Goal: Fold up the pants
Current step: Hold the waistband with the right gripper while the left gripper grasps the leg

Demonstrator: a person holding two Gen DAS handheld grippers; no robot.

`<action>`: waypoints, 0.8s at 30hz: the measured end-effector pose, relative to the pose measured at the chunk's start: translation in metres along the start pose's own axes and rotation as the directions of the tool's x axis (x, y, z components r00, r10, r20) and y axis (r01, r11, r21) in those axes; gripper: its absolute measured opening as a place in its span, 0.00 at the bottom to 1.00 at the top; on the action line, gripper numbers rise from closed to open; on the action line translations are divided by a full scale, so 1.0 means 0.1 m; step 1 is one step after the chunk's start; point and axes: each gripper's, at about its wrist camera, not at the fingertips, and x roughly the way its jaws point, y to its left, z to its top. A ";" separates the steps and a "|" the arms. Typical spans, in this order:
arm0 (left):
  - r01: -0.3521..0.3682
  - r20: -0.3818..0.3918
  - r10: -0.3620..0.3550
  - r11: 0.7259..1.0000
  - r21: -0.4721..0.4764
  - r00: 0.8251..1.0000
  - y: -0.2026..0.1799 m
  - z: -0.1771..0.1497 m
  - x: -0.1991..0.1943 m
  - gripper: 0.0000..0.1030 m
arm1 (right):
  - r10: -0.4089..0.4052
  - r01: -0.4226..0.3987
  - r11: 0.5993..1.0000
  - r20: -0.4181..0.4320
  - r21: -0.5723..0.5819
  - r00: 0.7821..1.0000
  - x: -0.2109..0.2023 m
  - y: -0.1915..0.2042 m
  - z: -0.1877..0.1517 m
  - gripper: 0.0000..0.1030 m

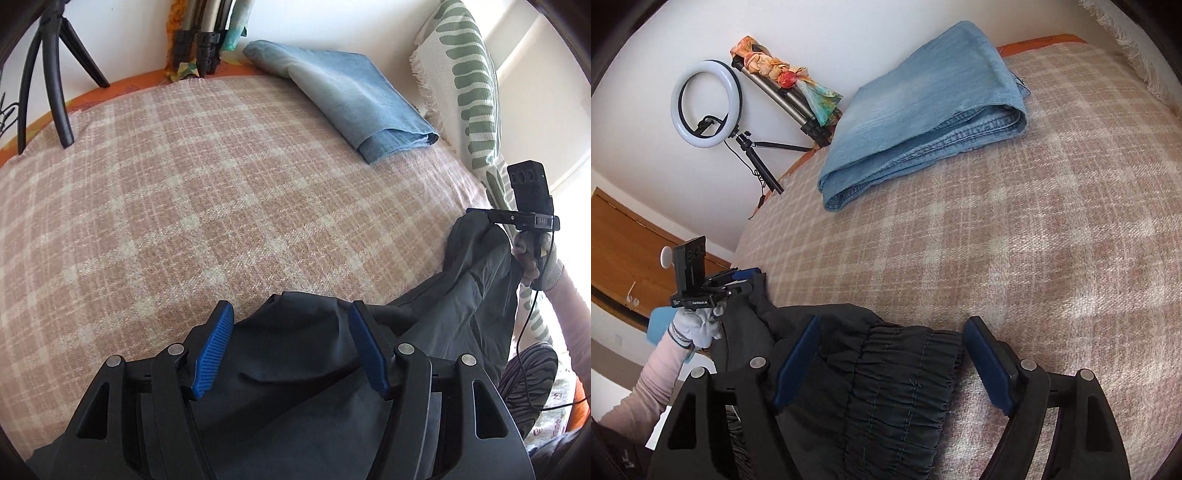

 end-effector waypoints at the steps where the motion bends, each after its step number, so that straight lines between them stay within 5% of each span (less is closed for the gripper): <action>1: 0.011 0.002 -0.011 1.000 -0.002 1.000 0.00 0.00 0.02 0.62 | -0.002 0.002 1.000 0.001 -0.005 1.000 0.00 0.01 -0.01 0.77; 3: 0.024 0.015 -0.024 1.000 0.006 1.000 -0.03 -0.01 0.03 0.59 | -0.001 0.001 1.000 0.000 -0.008 1.000 0.01 0.03 -0.03 0.69; 5: 0.030 0.016 -0.030 0.999 0.024 0.999 -0.06 -0.01 0.06 0.33 | 0.024 -0.023 1.000 -0.010 0.007 1.000 0.02 0.04 -0.04 0.61; 8: -0.008 0.012 0.007 0.999 0.052 1.000 -0.11 -0.03 0.08 0.08 | 0.033 -0.034 0.999 -0.023 -0.015 0.999 0.04 0.14 -0.09 0.56; 13: -0.058 0.136 0.057 0.998 0.002 0.989 -0.08 -0.04 -0.18 0.05 | -0.066 0.071 0.994 0.061 -0.084 0.996 -0.11 0.49 -0.19 0.46; 17: -0.089 0.217 0.084 0.996 0.016 0.973 -0.10 0.04 -0.35 0.05 | -0.200 0.228 0.967 0.210 -0.116 0.957 -0.41 0.73 -0.32 0.46; 24: -0.182 0.199 0.195 0.980 -0.080 0.960 0.06 0.22 -0.11 0.15 | -0.431 0.455 0.879 0.171 -0.141 0.886 -0.10 0.71 -0.22 0.47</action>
